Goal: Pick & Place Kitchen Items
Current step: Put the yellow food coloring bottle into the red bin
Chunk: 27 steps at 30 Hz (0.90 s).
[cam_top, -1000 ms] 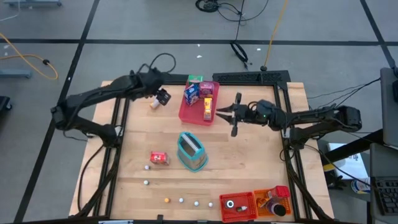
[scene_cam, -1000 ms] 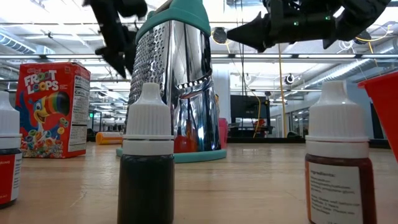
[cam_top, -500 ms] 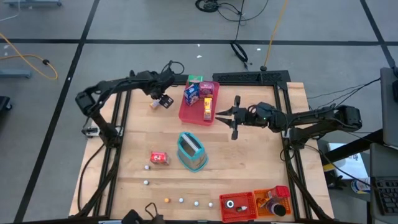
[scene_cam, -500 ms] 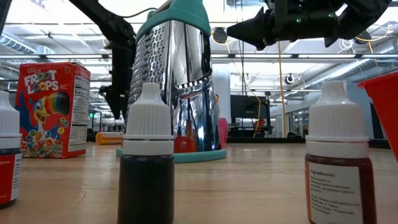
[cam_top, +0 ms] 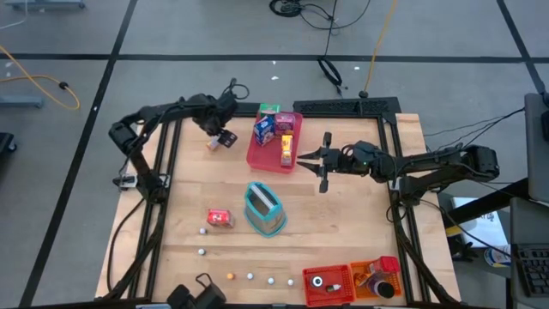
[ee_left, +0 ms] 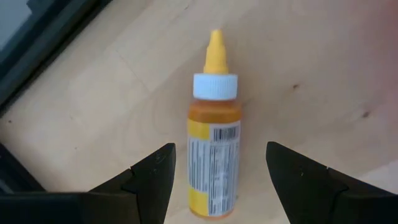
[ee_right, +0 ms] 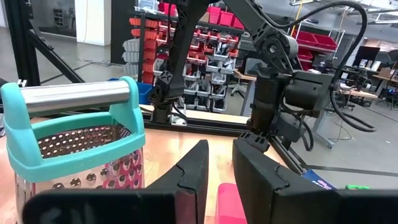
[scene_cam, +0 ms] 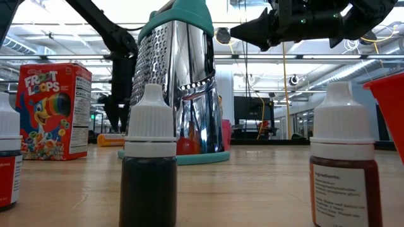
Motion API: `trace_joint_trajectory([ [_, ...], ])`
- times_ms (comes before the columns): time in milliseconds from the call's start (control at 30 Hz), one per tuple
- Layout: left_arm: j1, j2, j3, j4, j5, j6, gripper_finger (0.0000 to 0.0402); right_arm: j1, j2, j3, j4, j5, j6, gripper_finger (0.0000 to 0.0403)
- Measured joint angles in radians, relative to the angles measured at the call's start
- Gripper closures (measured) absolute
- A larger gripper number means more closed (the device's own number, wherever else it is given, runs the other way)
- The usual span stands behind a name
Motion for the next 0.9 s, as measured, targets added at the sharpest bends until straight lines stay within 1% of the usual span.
trace_joint_trajectory([
  [100, 0.009, 0.022, -0.016, 0.018, 0.015, 0.013, 0.0149, 0.000, 0.000, 0.000, 0.000, 0.000, 0.000, 0.0335],
  [300, 0.028, 0.063, -0.096, 0.082, 0.028, 0.037, 0.0149, 0.000, 0.000, 0.000, -0.004, 0.000, 0.000, 0.0335],
  [367, 0.033, 0.055, -0.124, 0.113, 0.026, 0.037, 0.0151, 0.000, 0.000, 0.000, -0.003, 0.000, 0.000, 0.0335],
  [433, 0.032, 0.050, -0.149, 0.136, 0.044, 0.039, 0.0161, 0.000, 0.000, 0.001, -0.003, 0.000, 0.000, 0.0335],
  [533, 0.036, 0.048, -0.159, 0.139, 0.066, 0.049, 0.0197, 0.000, 0.000, 0.001, 0.005, 0.002, 0.000, 0.0335],
  [700, 0.027, 0.049, -0.161, 0.165, 0.064, 0.045, 0.0286, 0.000, 0.000, 0.001, 0.003, 0.003, 0.003, 0.0335],
  [767, 0.029, 0.049, -0.161, 0.168, 0.069, 0.038, 0.0313, 0.000, 0.000, 0.001, -0.001, 0.003, 0.003, 0.0335],
  [833, 0.027, 0.044, -0.162, 0.166, 0.065, 0.029, 0.0324, 0.000, 0.000, 0.001, -0.002, 0.004, 0.003, 0.0335],
  [900, 0.027, 0.024, -0.163, 0.167, 0.064, 0.018, 0.0323, 0.000, 0.000, 0.001, -0.005, 0.004, 0.003, 0.0335],
])
